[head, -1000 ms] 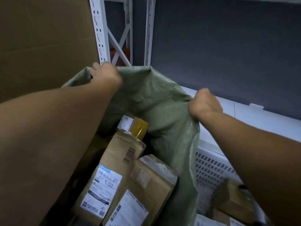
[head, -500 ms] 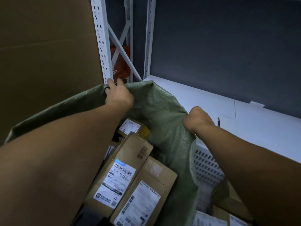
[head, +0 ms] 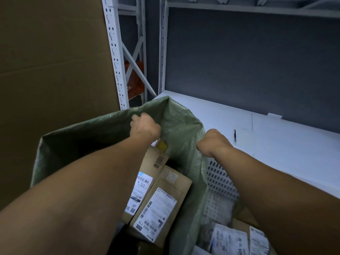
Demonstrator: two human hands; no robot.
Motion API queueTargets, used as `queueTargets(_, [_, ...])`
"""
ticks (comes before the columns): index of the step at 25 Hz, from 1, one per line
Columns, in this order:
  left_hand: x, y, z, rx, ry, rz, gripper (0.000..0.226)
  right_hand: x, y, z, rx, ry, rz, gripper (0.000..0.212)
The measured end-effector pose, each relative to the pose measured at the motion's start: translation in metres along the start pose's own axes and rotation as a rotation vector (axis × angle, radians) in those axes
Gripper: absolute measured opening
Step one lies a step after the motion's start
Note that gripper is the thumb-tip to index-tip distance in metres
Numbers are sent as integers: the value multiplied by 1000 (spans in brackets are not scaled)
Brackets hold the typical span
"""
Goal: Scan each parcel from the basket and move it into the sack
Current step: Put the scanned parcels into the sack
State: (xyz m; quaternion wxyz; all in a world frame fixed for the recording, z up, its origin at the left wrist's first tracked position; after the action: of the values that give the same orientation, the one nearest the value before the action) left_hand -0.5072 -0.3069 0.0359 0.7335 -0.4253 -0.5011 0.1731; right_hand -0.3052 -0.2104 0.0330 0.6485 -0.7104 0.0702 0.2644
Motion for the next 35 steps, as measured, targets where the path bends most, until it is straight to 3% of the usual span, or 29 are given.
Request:
queueTargets(4, [-2,-14,-23,-49,-23,43,51,4,-25,-31,4,-30,18,22])
queueTargets(7, [-16,-26,-30,-52,-71,91,52,7,-23,-48,-57,-47,-6,13])
queueTargets(9, [-27,-31,-30,-53,-100,110,51,7,-15,-55,-112,-48,-7,4])
queueTargets(12, [-40,-31,-28,-53,-110,147,51,-3,6,-55,-149,-62,50,19])
queueTargets(15, [-48,-28,-17,-49,-86,169,56,-25,26,-57,-183,-96,135,7])
queueTargets(18, [-59,-23,7,-35,-75,179,59,-39,49,-52,-237,-87,165,12])
queueTargets(25, [-78,-32,62,113,-212,171,93,-27,78,-26,-284,-76,138,14])
queueTargets(35, [-65,-23,38,10,-170,225,88,-27,61,-39,-291,-95,106,8])
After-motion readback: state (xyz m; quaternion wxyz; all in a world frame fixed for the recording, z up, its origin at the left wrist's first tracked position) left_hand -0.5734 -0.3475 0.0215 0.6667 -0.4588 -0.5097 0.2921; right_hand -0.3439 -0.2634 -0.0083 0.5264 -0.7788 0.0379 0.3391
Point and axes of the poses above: each hand's wrist, its own z-axis towards the middle knuckle, its own y-axis out of the palm, x = y × z, the point moved 5 cm from there along z, towards the middle knuckle, and after that the axes turned 11 degrees about x, right-handed, at the moved point
